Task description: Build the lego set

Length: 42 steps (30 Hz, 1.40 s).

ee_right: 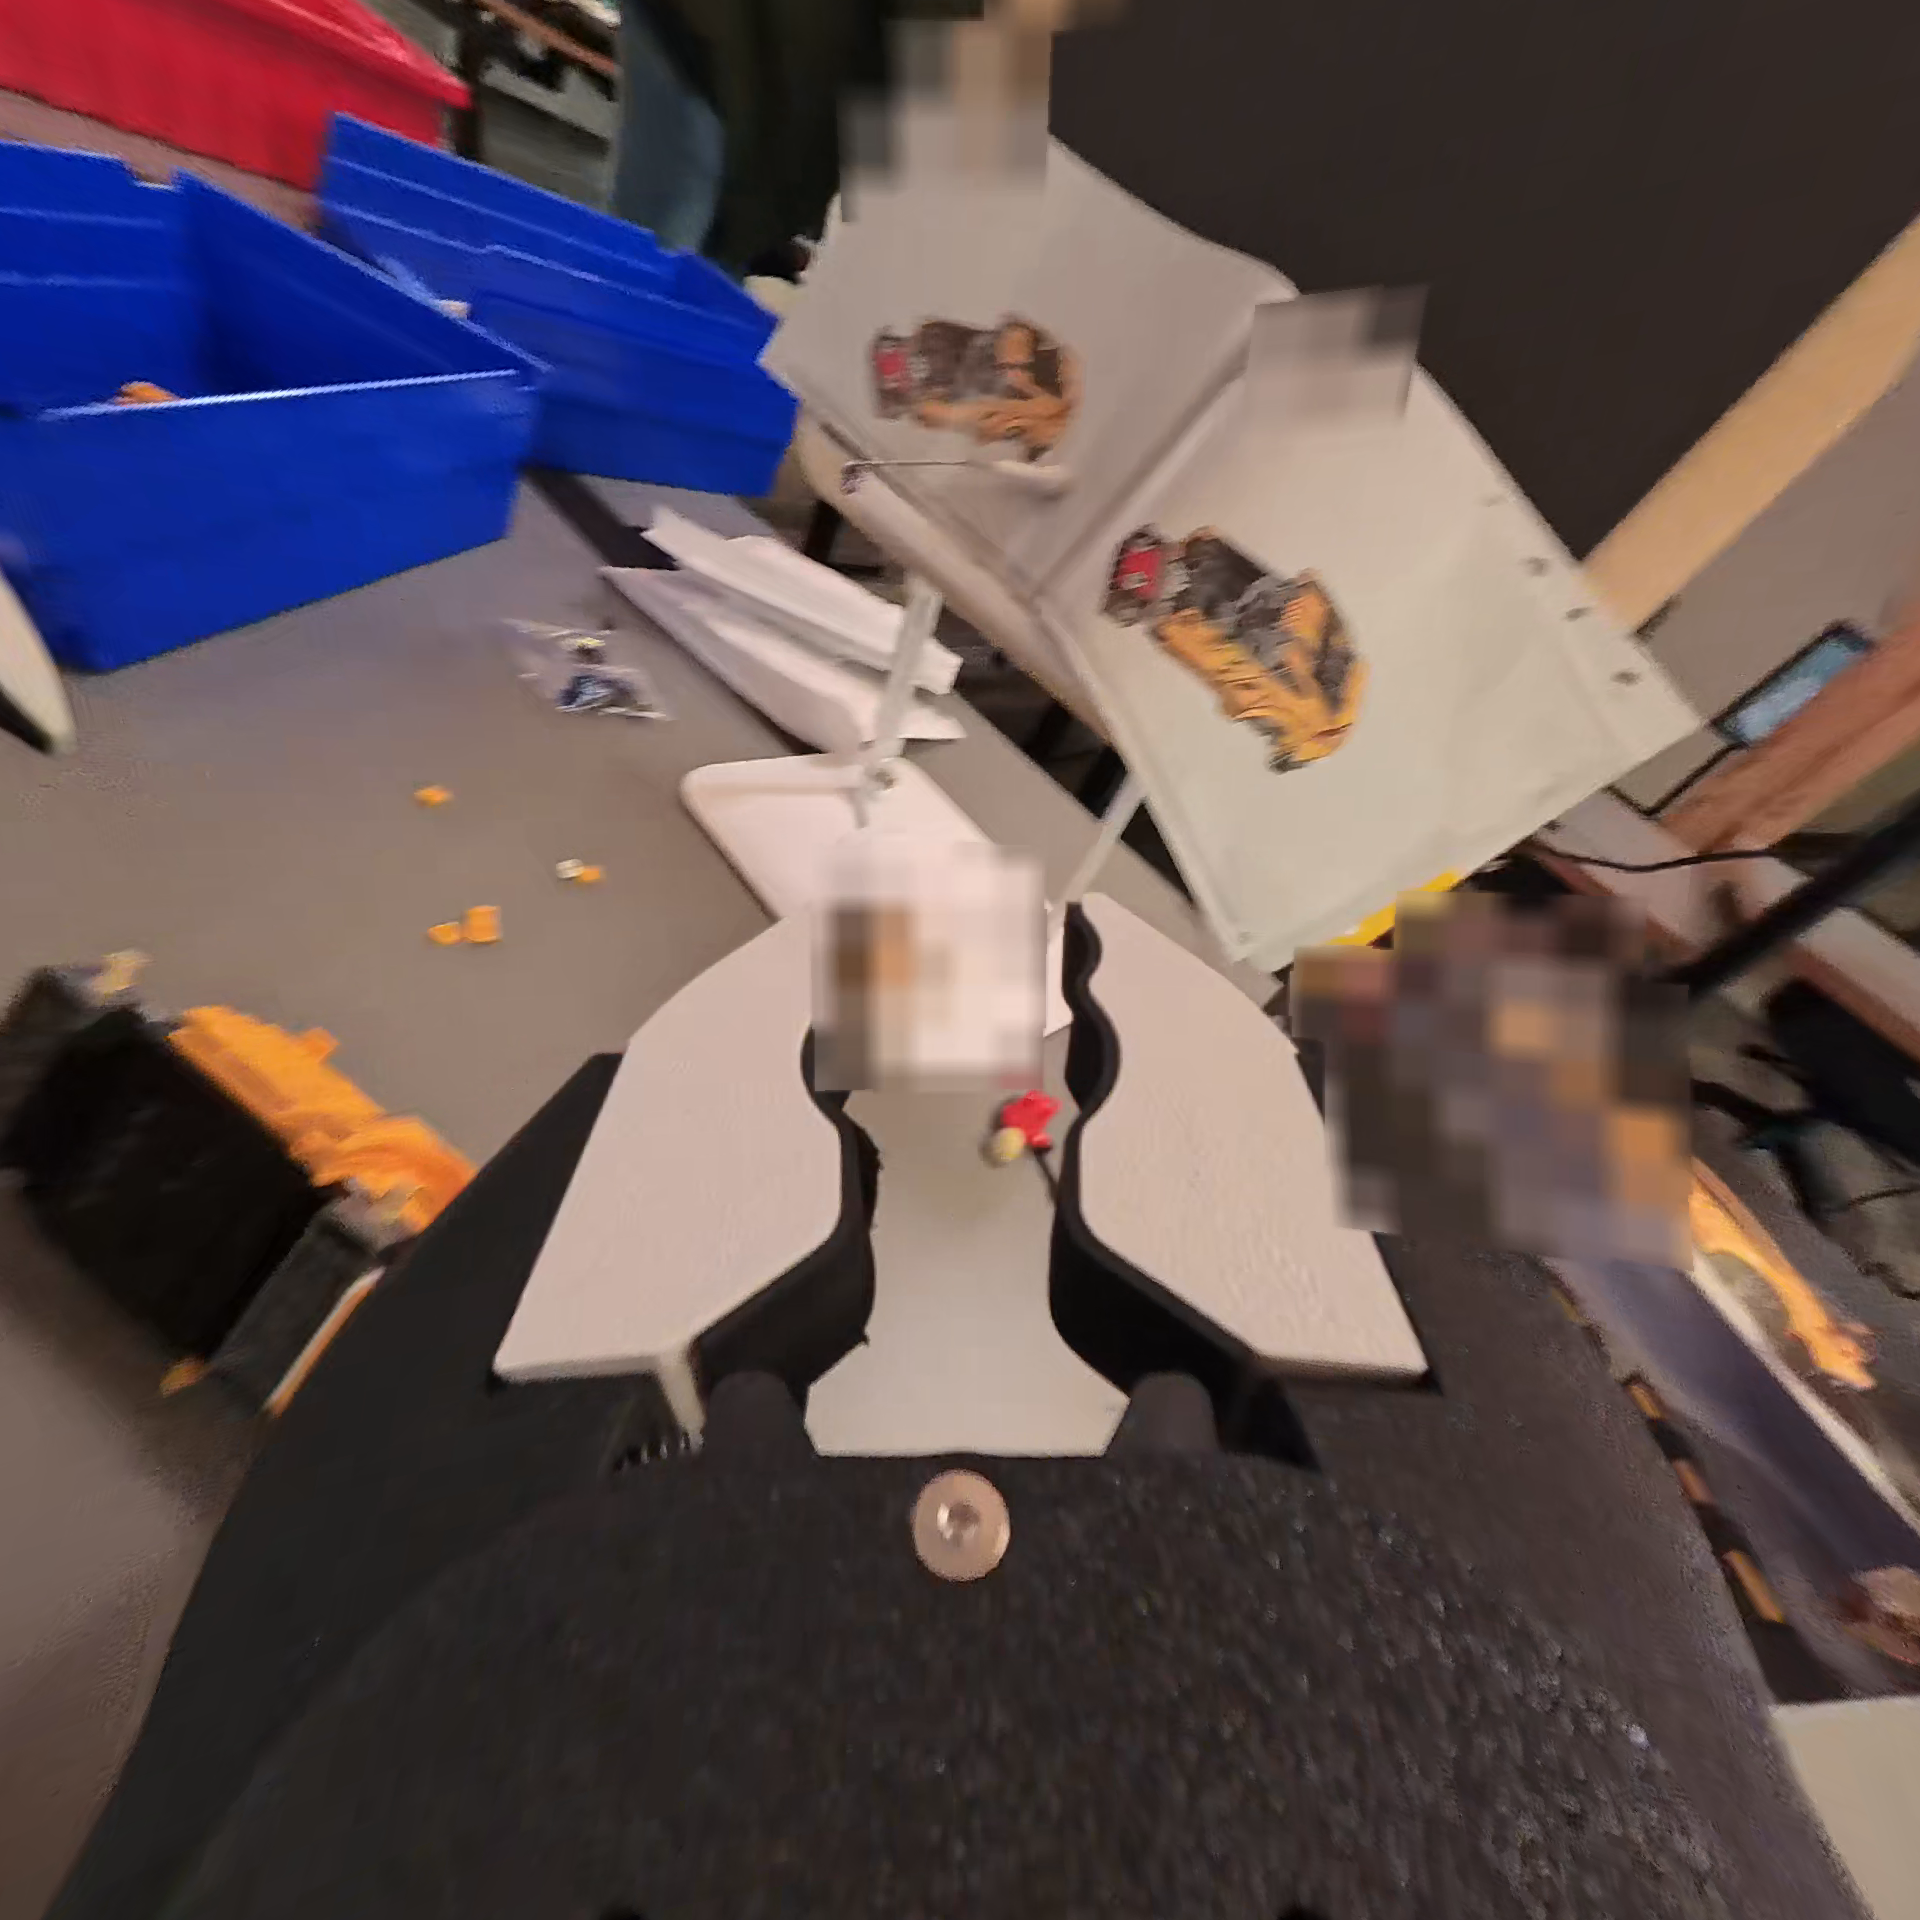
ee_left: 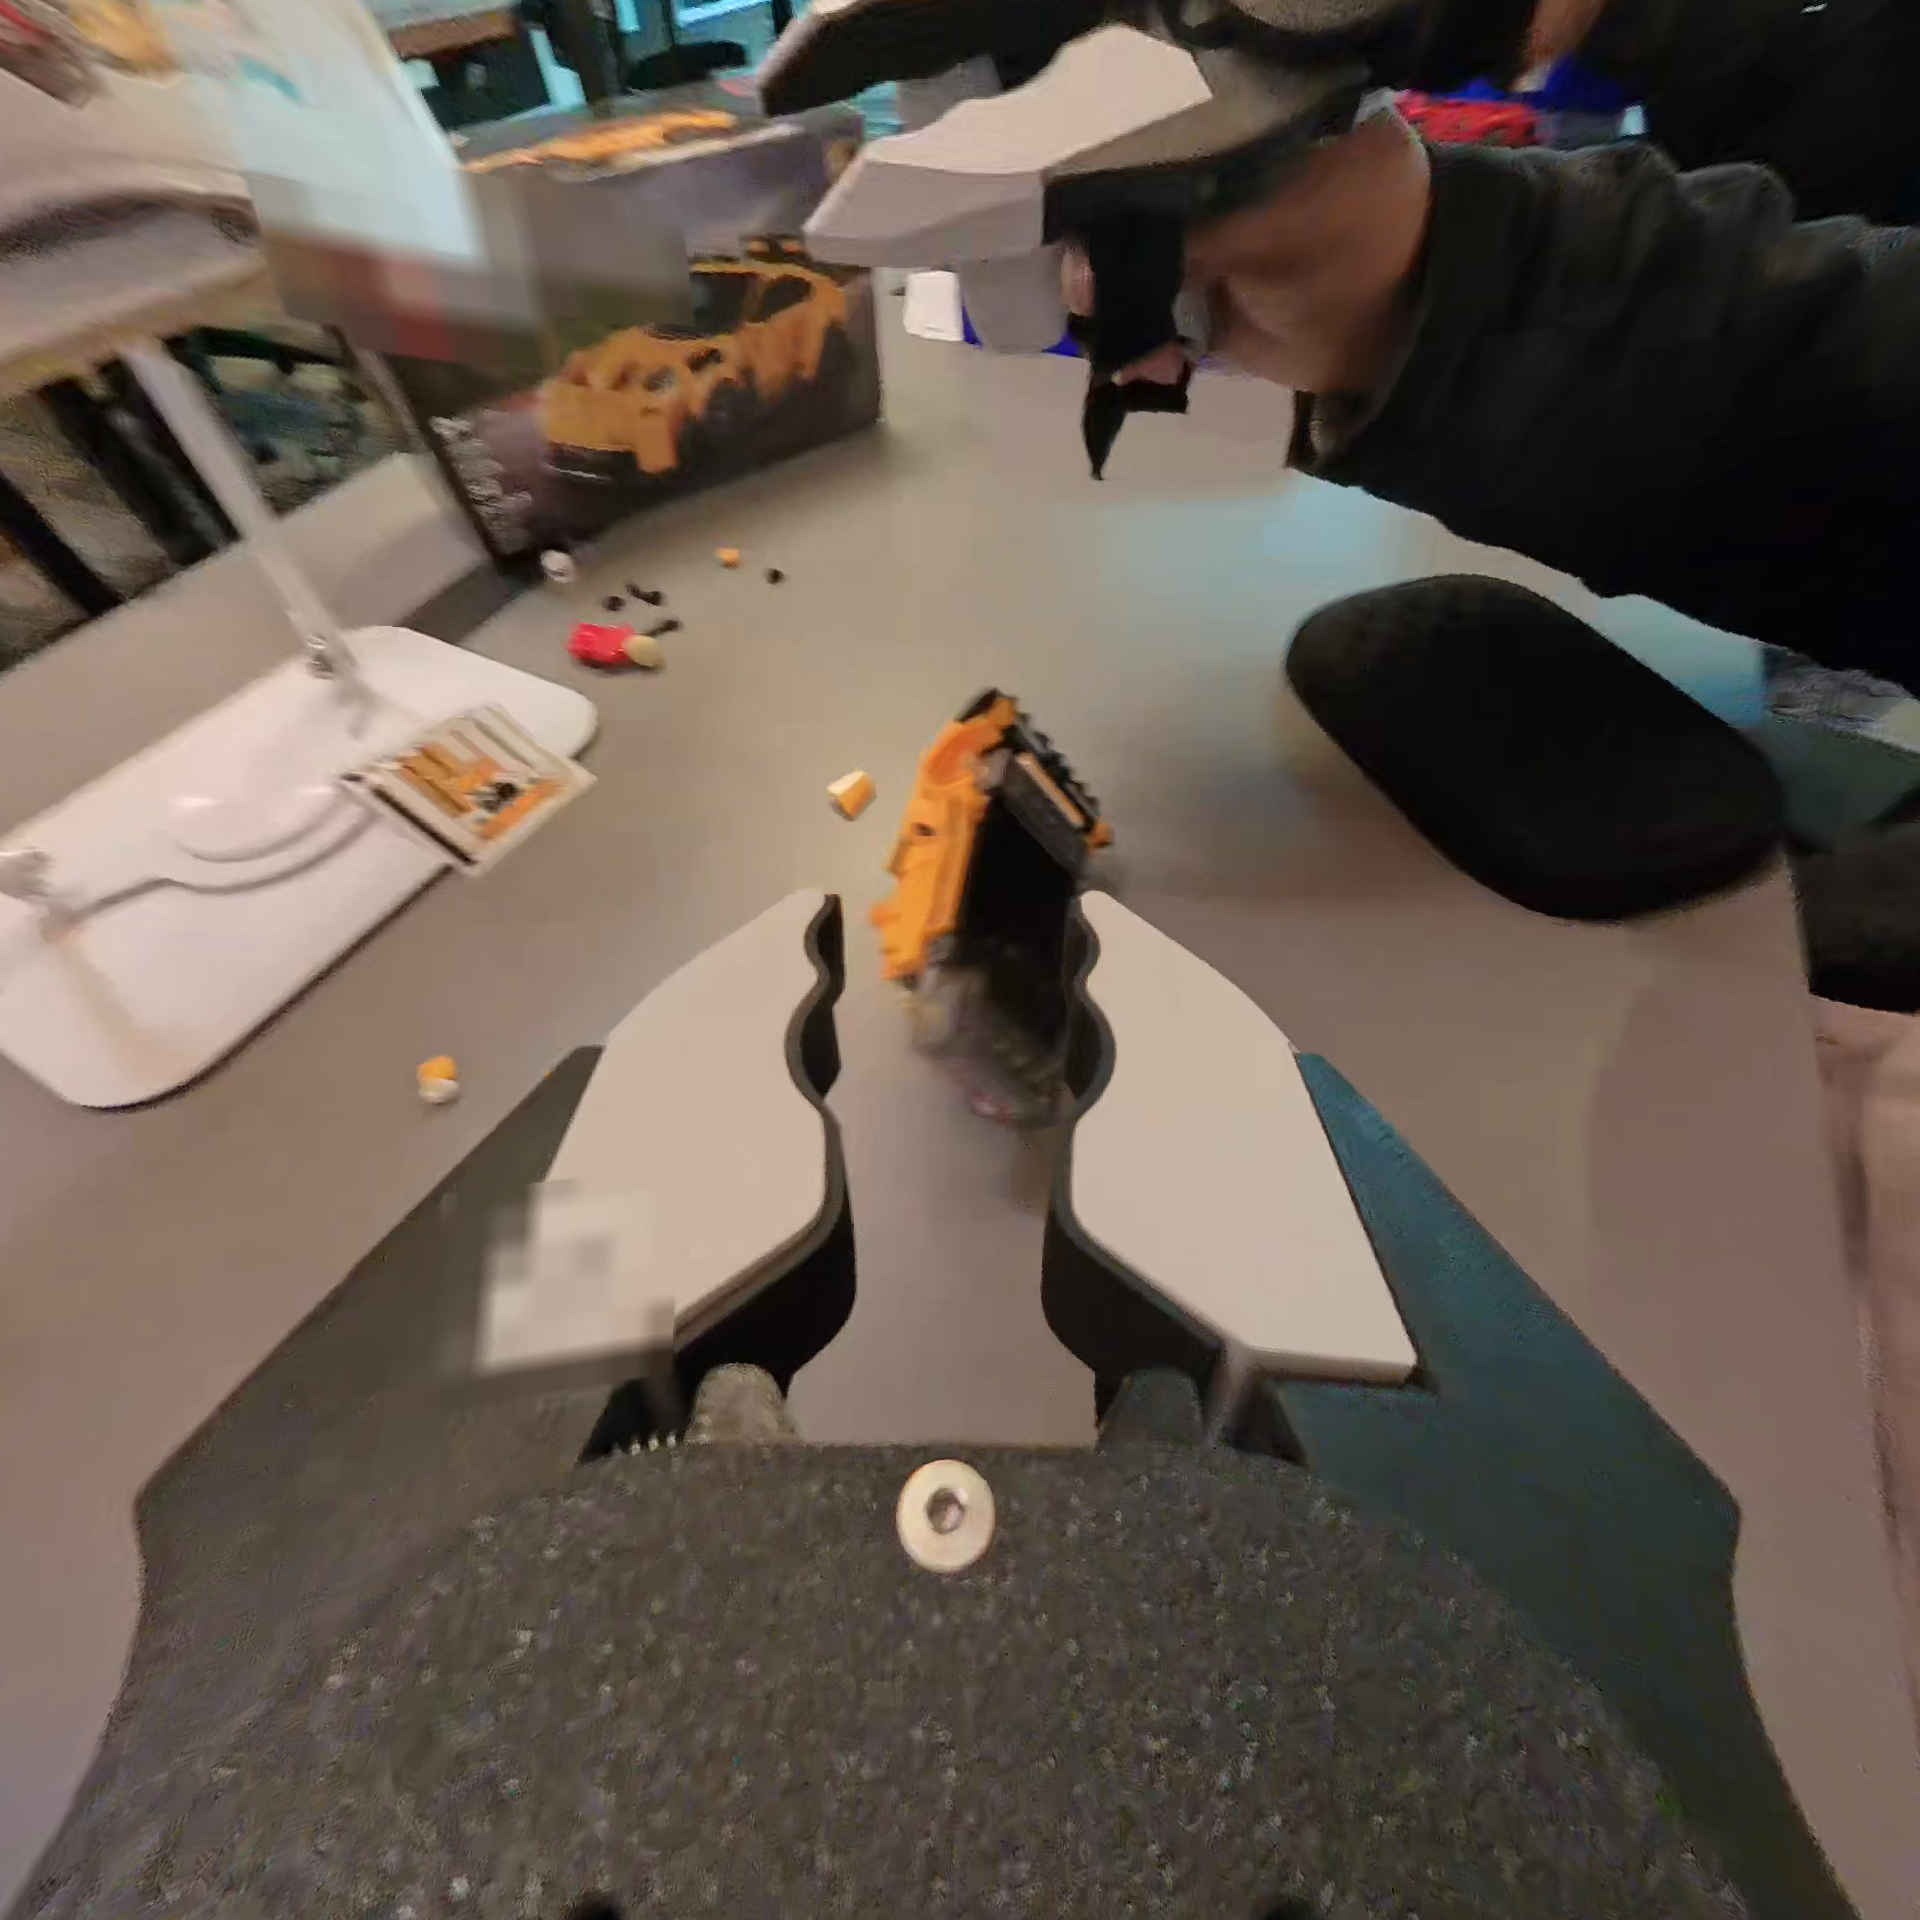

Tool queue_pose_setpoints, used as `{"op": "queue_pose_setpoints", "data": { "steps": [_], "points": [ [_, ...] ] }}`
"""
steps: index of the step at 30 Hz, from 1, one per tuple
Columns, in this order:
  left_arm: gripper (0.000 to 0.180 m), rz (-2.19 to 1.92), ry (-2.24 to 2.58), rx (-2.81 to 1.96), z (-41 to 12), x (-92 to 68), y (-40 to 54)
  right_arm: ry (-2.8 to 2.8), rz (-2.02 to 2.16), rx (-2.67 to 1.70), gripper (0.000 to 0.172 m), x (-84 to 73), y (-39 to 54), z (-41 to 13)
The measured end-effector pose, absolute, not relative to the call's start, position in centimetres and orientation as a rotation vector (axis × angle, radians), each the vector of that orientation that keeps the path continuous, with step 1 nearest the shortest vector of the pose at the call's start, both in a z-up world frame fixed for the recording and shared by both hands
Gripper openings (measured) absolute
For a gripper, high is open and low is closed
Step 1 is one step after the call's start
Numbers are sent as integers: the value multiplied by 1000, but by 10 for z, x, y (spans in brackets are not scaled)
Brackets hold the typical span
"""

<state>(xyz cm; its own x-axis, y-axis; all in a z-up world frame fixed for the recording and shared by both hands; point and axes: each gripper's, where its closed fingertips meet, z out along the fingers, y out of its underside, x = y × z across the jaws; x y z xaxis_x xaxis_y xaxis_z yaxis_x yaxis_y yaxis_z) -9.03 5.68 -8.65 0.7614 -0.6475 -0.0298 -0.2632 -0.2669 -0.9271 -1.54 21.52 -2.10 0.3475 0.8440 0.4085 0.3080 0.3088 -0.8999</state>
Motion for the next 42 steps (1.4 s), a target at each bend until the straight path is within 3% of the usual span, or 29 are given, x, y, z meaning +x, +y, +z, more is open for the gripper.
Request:
{"op": "queue_pose_setpoints", "data": {
  "steps": [2,5,12,18,23,29,32,35,37,42],
  "points": [
    [38,-363,674,-1918,-91,-106,74,-1213,512,-1250,35,-26,226,-18],
    [54,-612,647,-2210,-145,-103,79,-1474,689,-1406,31,-56,204,-63],
    [65,-924,682,-2130,-151,-77,68,-1490,774,-1422,35,-56,214,-82],
    [11,-944,575,-2221,-177,-62,87,-1398,824,-1443,35,-69,231,-86],
    [49,-1267,403,-2171,-165,-63,84,-1489,794,-1485,35,-62,227,-110],
    [63,-1559,144,-2214,-157,-84,87,-1486,895,-1556,35,-39,231,-112],
    [64,-1516,66,-2212,-158,-101,105,-1472,926,-1549,34,-30,230,-108],
    [58,-1547,-30,-2189,-154,-103,136,-1482,943,-1546,33,-32,225,-109],
    [31,-1500,66,-2252,-164,-92,143,-1508,913,-1540,32,-33,222,-112],
    [26,-1114,564,-2062,-153,-82,127,-1507,916,-1485,32,-13,204,-96]
  ]
}}
